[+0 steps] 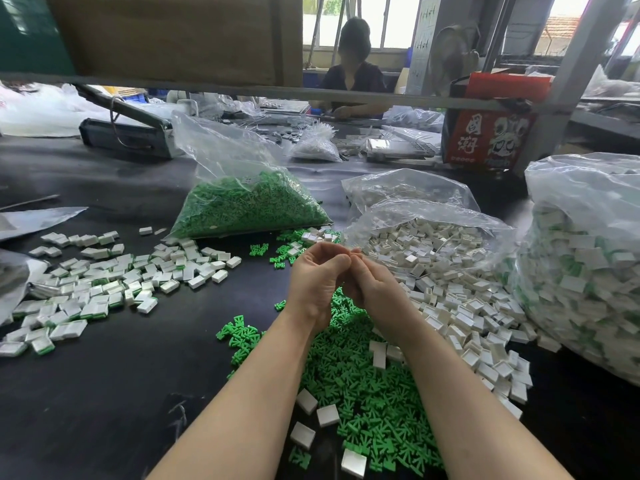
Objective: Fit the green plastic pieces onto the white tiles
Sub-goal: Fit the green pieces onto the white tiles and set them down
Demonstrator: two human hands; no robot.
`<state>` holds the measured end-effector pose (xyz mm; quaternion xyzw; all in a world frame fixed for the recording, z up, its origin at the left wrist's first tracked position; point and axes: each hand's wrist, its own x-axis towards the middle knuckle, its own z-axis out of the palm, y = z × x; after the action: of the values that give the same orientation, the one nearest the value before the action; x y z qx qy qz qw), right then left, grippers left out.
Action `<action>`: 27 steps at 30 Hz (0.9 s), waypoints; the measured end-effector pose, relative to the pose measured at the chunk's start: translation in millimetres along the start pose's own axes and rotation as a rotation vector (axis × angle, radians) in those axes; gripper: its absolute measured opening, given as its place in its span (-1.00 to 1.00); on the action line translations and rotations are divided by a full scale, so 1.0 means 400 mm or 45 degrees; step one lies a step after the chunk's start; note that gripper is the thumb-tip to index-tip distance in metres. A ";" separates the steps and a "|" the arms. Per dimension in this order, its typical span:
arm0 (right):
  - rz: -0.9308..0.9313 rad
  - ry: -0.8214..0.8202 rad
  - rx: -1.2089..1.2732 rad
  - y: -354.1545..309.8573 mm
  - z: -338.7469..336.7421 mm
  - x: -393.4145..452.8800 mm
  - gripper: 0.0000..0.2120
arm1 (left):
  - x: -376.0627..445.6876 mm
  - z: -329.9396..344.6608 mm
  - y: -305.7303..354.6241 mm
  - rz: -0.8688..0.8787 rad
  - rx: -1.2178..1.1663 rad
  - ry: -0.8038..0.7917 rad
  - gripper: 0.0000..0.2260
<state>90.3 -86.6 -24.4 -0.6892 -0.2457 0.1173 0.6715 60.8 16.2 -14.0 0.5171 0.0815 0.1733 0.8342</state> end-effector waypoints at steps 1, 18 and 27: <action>0.005 0.001 -0.013 0.001 -0.001 -0.001 -0.69 | 0.000 0.000 0.000 -0.001 -0.001 0.002 -0.74; 0.081 0.050 0.304 -0.001 -0.003 0.002 -0.52 | 0.011 -0.021 -0.002 0.059 0.045 -0.190 -0.86; 0.093 -0.015 0.353 0.000 -0.013 0.009 -0.44 | 0.007 -0.029 0.010 0.126 0.292 -0.250 -0.91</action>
<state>95.9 -89.3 -23.6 -0.5977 -0.2056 0.1786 0.7540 58.8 28.6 -15.6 0.6267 -0.0070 0.1524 0.7642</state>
